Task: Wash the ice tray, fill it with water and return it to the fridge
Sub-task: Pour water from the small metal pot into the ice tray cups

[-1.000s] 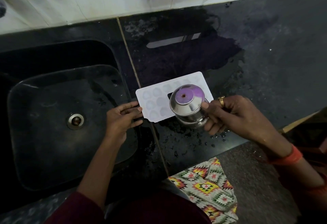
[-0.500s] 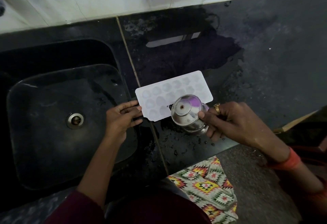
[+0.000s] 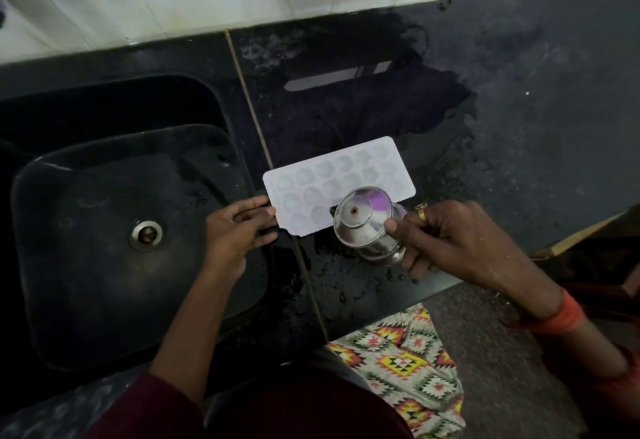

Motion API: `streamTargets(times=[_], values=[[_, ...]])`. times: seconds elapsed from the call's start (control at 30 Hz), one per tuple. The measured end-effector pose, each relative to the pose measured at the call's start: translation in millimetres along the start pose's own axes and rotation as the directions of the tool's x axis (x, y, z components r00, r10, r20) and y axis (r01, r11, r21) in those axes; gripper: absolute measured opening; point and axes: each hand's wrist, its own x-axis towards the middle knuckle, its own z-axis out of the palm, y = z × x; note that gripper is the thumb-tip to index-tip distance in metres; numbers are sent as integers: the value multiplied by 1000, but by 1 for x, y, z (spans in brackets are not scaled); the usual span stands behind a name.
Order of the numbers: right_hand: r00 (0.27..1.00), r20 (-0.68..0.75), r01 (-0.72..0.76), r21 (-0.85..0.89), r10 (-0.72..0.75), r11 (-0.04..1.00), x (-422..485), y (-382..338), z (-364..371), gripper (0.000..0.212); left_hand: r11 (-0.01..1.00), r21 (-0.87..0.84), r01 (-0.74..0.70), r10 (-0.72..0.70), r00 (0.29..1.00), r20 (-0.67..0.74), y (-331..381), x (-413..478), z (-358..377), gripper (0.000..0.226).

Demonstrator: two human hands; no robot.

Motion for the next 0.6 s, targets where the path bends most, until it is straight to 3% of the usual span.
streamTargets(times=[0.6], values=[[999, 19, -31, 24, 30, 999, 0, -2, -3, 53, 1000, -11, 5, -4, 1000, 10, -2, 2, -2, 25]])
